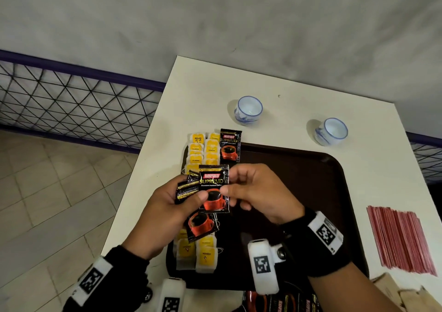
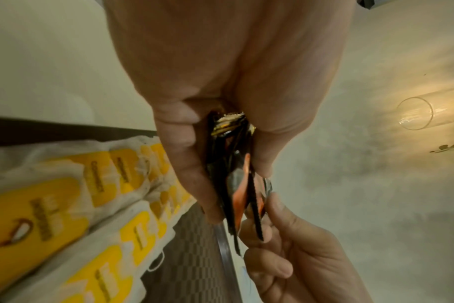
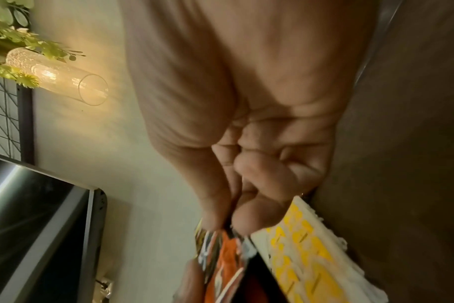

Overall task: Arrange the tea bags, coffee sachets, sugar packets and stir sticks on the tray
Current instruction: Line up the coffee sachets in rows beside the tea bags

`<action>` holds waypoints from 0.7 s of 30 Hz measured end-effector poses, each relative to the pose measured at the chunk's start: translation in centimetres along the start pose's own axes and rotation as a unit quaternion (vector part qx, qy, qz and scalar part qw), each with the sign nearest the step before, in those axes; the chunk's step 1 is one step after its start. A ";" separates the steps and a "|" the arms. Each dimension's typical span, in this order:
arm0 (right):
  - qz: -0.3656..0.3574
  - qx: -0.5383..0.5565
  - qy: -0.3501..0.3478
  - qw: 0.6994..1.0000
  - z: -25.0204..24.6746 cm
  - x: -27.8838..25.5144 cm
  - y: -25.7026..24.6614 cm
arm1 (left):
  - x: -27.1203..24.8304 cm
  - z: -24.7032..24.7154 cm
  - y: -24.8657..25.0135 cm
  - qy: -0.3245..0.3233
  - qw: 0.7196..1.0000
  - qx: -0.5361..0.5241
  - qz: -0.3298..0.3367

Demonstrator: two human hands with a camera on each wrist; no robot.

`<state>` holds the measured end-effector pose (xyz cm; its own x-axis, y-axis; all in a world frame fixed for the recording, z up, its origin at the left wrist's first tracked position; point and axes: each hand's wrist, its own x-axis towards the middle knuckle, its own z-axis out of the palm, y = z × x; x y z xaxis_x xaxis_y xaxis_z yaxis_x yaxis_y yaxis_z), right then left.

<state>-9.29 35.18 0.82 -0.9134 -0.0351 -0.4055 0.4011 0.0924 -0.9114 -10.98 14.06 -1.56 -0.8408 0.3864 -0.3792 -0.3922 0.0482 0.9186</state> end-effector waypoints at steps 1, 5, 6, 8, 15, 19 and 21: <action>0.000 0.000 0.010 1.000 -0.1 0.0 0.2 | 0.1 0.2 0.0 -0.005 1.000 -0.001 -0.003; 0.012 -0.010 0.047 0.999 -0.6 0.2 0.5 | 0.3 0.6 0.0 -0.017 0.999 -0.015 -0.024; 0.013 -0.010 0.053 0.998 -0.7 0.3 0.4 | 0.3 0.6 0.0 -0.019 0.999 -0.026 -0.037; 0.010 0.001 0.070 0.998 -1.5 0.8 0.0 | 0.2 0.4 0.0 -0.025 0.998 -0.035 -0.053; 0.016 -0.034 0.200 0.979 -5.7 4.8 0.7 | -0.6 -1.7 -0.7 0.007 0.997 -0.022 -0.075; 0.044 -0.067 0.197 0.977 -5.6 7.0 1.3 | -1.1 -2.0 -1.1 0.018 0.996 -0.010 -0.083; 0.052 -0.076 0.194 0.977 -5.4 7.7 1.5 | -1.2 -2.1 -1.3 0.021 0.996 -0.006 -0.089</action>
<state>-16.12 40.38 -3.29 -0.8376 0.3588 -0.4120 0.5055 0.2228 -0.8336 -10.26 11.64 -2.52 -0.7728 0.3336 -0.5399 -0.5401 0.1010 0.8355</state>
